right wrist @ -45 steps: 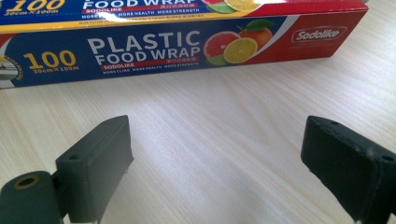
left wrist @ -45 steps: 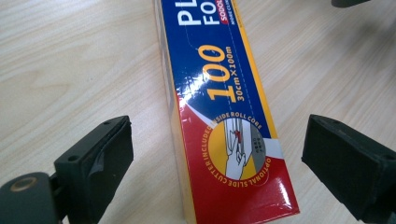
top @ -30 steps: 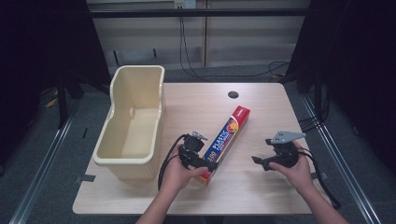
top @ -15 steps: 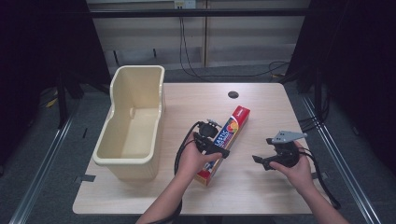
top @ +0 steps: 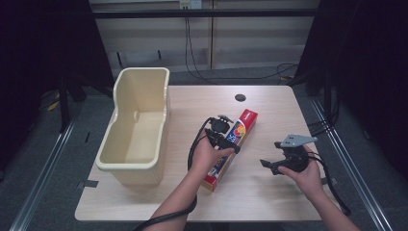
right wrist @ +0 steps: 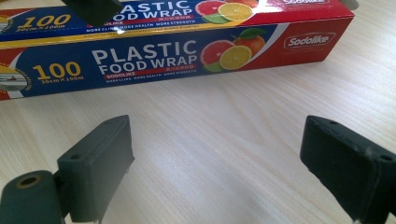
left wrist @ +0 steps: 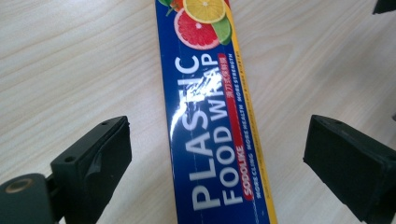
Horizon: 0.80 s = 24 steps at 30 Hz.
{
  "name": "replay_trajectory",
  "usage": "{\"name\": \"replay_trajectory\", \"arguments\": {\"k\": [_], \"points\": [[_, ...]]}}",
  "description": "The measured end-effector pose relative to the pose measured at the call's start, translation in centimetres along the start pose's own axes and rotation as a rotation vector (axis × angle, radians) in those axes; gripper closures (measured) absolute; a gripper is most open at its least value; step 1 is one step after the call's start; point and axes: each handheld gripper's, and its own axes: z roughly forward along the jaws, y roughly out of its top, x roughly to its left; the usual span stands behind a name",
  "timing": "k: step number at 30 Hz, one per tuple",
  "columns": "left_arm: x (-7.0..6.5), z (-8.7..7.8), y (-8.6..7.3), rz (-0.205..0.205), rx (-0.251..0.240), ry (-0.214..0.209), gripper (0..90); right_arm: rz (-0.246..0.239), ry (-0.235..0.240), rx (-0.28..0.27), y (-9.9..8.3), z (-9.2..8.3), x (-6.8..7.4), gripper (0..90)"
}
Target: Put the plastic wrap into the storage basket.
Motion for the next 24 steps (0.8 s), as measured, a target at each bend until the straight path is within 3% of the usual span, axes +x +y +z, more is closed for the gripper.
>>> {"name": "replay_trajectory", "arguments": {"k": [7, 11, 24], "points": [[0.5, 1.0, 0.6, 0.004, 0.029, 0.001, 3.8, -0.006, -0.004, -0.001, 0.0, 0.0, -0.1, 9.3], [0.8, 2.0, 0.7, -0.037, 0.03, -0.012, 3.1, -0.005, -0.008, -0.001, -0.1, 0.1, 0.0, 9.3], [0.6, 3.2, 1.4, -0.017, 0.06, 0.02, 8.1, -0.002, -0.009, -0.002, -0.1, 0.0, -0.2, 10.0]]}}
